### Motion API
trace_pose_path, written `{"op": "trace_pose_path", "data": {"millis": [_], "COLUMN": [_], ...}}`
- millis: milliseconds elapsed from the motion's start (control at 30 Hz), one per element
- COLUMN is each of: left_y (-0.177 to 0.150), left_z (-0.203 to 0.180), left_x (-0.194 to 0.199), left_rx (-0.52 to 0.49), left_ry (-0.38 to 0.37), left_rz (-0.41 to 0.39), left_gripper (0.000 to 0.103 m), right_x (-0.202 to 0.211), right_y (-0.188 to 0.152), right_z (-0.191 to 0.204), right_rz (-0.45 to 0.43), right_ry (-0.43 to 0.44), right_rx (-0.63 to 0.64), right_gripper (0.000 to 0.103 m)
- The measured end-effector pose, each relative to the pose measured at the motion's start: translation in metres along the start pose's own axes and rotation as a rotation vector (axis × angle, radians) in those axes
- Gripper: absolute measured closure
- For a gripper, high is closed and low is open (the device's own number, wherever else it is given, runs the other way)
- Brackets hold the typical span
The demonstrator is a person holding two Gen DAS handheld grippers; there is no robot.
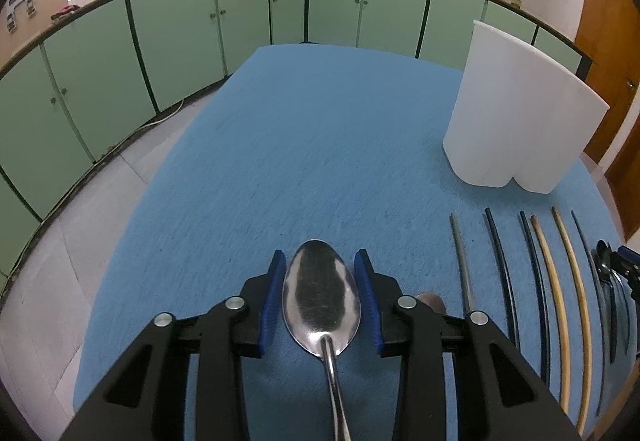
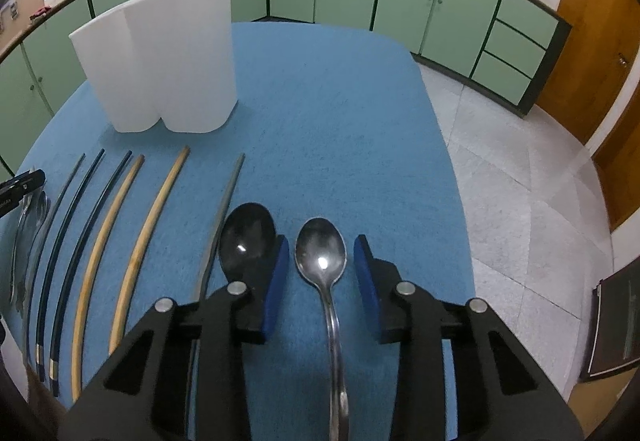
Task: Organize utensils
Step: 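Grasp the ornate silver spoon with the left tool while the right grasps the plain silver spoon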
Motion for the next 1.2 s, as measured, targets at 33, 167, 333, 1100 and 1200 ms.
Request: {"op": "trace_pose_path", "data": {"millis": [33,167,333,1100,1200], "left_y": [0.001,-0.001,-0.003,-0.004,-0.003], "left_z": [-0.001,-0.002,-0.003,-0.003,-0.006], "left_x": [0.0,0.004,0.007,0.021,0.019], "left_rx": [-0.005,-0.016,-0.021,-0.024,-0.024], "left_ry": [0.0,0.002,-0.005,-0.009,-0.008], "left_rz": [-0.003,-0.016,-0.027,-0.069,-0.068], "left_gripper": [0.068,0.068,0.068,0.068,0.068], "right_x": [-0.001,-0.009,-0.009,-0.011,-0.013], "right_y": [0.0,-0.001,0.0,0.005,0.008], "right_z": [0.0,0.002,0.004,0.006,0.003], "right_rz": [0.007,0.037,0.046,0.07,0.072], "right_ry": [0.0,0.004,0.025,0.002,0.017], "right_rx": [0.002,0.002,-0.015,0.045,0.033], "right_gripper": [0.073,0.076,0.083,0.064,0.064]}}
Point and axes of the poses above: each gripper's, at about its wrist camera, not at the fingertips, and x roughly against the way its jaws point, z to its left, y to its top, the point moved 4 cm from there along -x, roughly the way its jaws point, and after that the axes turned 3 degrees about -z, right-handed, at the moved point
